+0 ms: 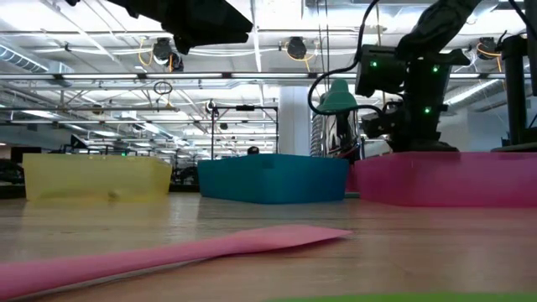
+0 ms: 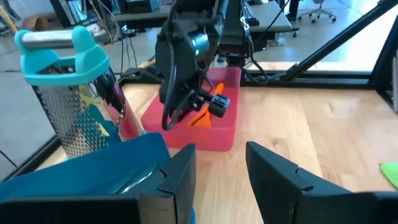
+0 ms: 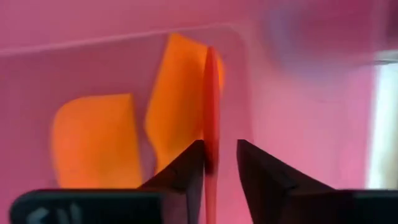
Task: Pick & Place Kitchen Items
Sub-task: Put the red spatula into the pink bin, then put the blue spatula into the pink bin
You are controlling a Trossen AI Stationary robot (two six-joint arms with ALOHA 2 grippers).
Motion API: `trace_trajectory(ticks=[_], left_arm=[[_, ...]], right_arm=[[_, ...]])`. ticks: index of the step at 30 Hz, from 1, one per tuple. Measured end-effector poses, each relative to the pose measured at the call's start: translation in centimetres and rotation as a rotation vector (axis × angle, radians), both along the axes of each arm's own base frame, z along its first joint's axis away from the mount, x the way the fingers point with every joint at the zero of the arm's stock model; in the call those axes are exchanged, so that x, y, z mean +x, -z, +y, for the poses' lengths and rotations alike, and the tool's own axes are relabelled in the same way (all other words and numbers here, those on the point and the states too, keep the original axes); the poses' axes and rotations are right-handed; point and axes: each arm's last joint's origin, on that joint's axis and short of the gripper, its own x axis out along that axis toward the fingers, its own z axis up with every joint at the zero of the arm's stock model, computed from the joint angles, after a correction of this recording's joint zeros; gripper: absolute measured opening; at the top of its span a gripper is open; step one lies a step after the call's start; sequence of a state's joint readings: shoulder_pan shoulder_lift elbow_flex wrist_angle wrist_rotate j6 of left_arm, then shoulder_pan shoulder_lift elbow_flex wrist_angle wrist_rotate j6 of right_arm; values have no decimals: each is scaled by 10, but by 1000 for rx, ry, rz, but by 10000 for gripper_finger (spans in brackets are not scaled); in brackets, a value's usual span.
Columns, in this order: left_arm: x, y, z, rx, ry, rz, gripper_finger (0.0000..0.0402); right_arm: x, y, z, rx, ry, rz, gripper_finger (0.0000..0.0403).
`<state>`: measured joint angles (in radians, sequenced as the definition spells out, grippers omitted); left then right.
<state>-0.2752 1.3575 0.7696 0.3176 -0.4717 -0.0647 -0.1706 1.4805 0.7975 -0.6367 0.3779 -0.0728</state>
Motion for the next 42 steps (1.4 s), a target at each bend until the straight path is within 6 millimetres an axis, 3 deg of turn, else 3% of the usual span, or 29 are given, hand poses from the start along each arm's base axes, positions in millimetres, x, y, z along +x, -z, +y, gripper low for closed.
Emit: trace_trajectory(ticks=[6, 14, 20, 31, 42], left_arm=[[0, 1, 0, 2, 0, 9, 145], [-1, 2, 0, -22, -7, 15, 145], [-2, 6, 1, -74, -27, 49, 145], [-4, 12, 0, -136, -46, 97, 145], [-9, 17, -11, -187, 14, 153, 145]], right_arm=[[0, -3, 4, -123, -7, 17, 134], [-6, -22, 22, -115, -32, -67, 157], [-14, -48, 41, -112, -84, -235, 170], [-18, -102, 78, -62, -237, -719, 173], [-9, -109, 120, 126, -452, -875, 178]])
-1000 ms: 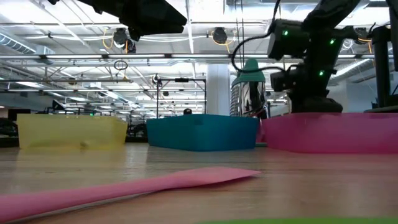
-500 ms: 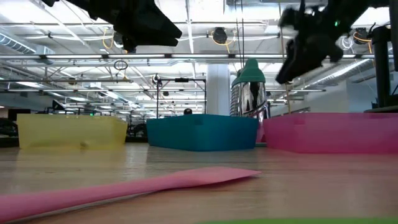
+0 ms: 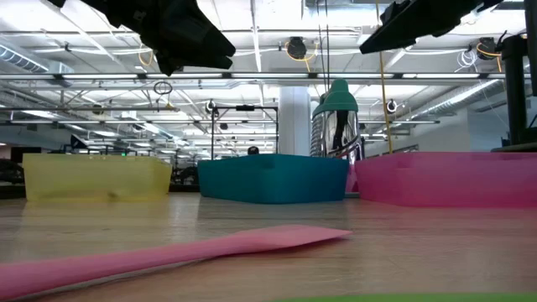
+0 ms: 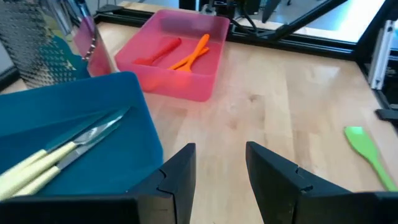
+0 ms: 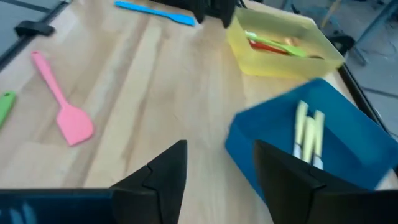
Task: Pick & Place Kitchen Items
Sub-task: Put the blue spatula into the pink bin
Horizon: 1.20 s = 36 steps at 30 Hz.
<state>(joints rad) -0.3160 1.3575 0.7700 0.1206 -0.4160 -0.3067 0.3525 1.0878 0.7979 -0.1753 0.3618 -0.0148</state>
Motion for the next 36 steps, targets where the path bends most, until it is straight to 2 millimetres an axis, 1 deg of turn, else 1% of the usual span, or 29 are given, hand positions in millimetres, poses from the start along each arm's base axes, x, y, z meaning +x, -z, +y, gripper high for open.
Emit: trace_trajectory(ticks=[16, 20, 27, 36], left_arm=[[-11, 1, -30, -85, 71, 8, 145], [-13, 2, -33, -101, 72, 10, 145], [-16, 2, -41, -102, 99, 11, 145], [-23, 2, -54, -147, 131, 12, 145]], right_arm=[[24, 30, 39, -10, -109, 16, 219], [28, 35, 46, 16, -118, 13, 218], [35, 40, 56, 167, -188, 5, 216], [40, 53, 63, 220, -166, 36, 211]])
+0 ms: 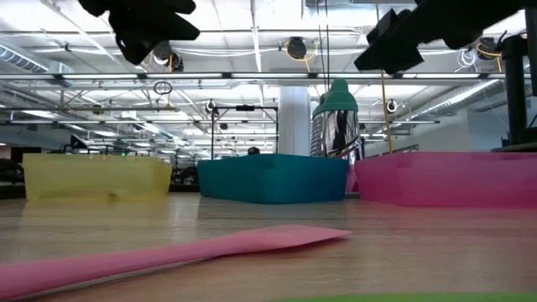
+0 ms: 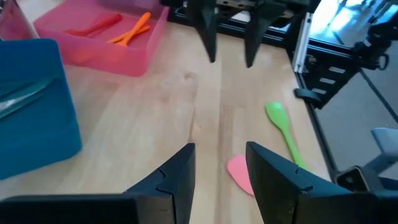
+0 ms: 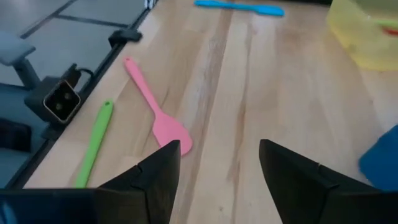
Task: Pick & Place Kitchen Items
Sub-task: Put the blue spatula into the pink bin
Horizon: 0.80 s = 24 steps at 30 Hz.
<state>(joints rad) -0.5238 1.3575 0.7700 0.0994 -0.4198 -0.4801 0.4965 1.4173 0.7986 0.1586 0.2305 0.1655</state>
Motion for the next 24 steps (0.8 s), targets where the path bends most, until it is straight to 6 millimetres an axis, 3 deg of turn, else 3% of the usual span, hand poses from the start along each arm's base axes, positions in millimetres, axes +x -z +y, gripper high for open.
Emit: trace_trajectory(ticks=[12, 18, 24], left_arm=[[-3, 0, -5, 2, 21, -1, 145], [-3, 0, -5, 3, 21, 0, 145], [1, 13, -7, 31, 20, 55, 145]], right_arm=[[15, 17, 15, 73, -76, -44, 210], [14, 15, 20, 98, -112, -64, 210], [15, 15, 19, 98, -110, -67, 210]])
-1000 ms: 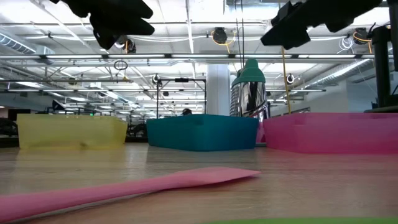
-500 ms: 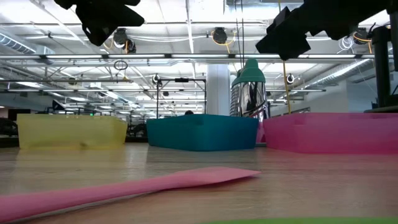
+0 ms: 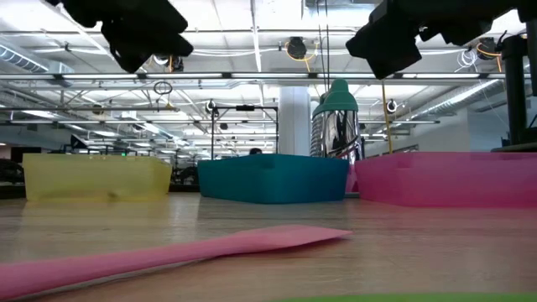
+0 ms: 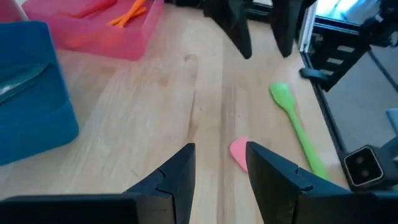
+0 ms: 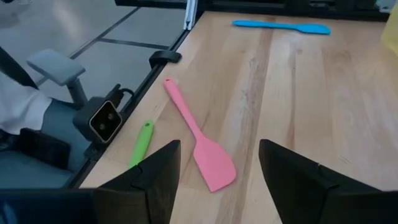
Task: Pick & Place Kitchen Items
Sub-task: Put the blue spatula into the pink bin
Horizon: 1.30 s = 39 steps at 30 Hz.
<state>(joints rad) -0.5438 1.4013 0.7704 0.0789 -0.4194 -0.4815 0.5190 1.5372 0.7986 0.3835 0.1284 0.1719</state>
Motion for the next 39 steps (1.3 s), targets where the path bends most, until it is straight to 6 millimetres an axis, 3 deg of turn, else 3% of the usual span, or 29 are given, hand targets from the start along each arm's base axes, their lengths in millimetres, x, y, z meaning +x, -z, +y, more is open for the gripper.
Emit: trace_trajectory(ticks=[8, 14, 21, 39], left_arm=[[-17, 25, 10, -170, -232, 298, 145], [-43, 42, 21, -316, -494, 633, 145], [-73, 48, 33, -364, -833, 950, 145], [-115, 45, 19, -343, -1227, 1083, 145]], right_arm=[[0, 0, 0, -3, -1, 0, 210], [0, 1, -1, -38, -12, -8, 210], [1, 1, -2, -65, -23, -17, 210], [0, 2, -2, -70, -23, -6, 210]])
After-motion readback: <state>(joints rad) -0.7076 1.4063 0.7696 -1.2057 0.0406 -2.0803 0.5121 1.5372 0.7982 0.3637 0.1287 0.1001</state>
